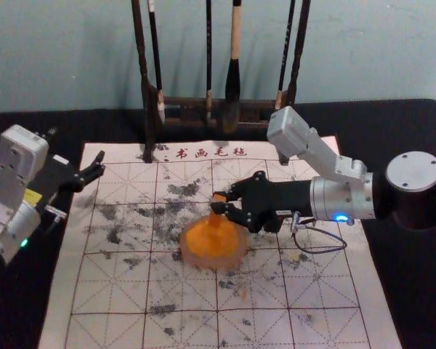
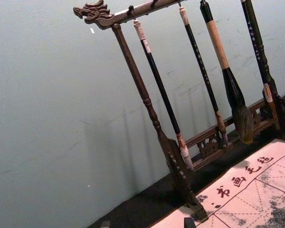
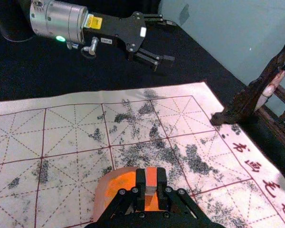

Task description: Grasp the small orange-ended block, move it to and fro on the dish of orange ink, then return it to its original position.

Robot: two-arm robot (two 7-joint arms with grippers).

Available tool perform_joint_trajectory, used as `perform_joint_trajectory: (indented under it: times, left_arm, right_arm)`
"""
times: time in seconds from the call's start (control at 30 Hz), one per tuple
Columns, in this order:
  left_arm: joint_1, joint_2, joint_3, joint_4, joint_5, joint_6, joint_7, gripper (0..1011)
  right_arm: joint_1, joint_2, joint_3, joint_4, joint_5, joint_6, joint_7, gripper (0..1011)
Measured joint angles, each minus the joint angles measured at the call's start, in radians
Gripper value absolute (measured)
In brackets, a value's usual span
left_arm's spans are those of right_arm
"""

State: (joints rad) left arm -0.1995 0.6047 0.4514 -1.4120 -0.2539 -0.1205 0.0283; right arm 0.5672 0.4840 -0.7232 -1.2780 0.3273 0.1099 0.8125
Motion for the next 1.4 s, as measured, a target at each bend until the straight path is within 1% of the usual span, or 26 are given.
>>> perform_joint_trajectory:
  times: [0.17, 0.37, 0.83, 1.4]
  left_arm:
    - [0.000, 0.000, 0.000, 0.000, 0.000, 0.000, 0.000, 1001]
    - [0.000, 0.000, 0.000, 0.000, 0.000, 0.000, 0.000, 1001]
    - [0.000, 0.000, 0.000, 0.000, 0.000, 0.000, 0.000, 1001]
    - [0.000, 0.000, 0.000, 0.000, 0.000, 0.000, 0.000, 1001]
  right_arm:
    - [0.011, -0.011, -0.016, 0.023, -0.010, -0.004, -0.003, 124]
    - [0.014, -0.017, -0.027, 0.031, -0.014, -0.004, -0.006, 124]
    - [0.014, -0.013, -0.034, 0.028, -0.017, -0.006, -0.005, 124]
    - [0.014, -0.012, -0.035, 0.027, -0.035, -0.011, -0.018, 124]
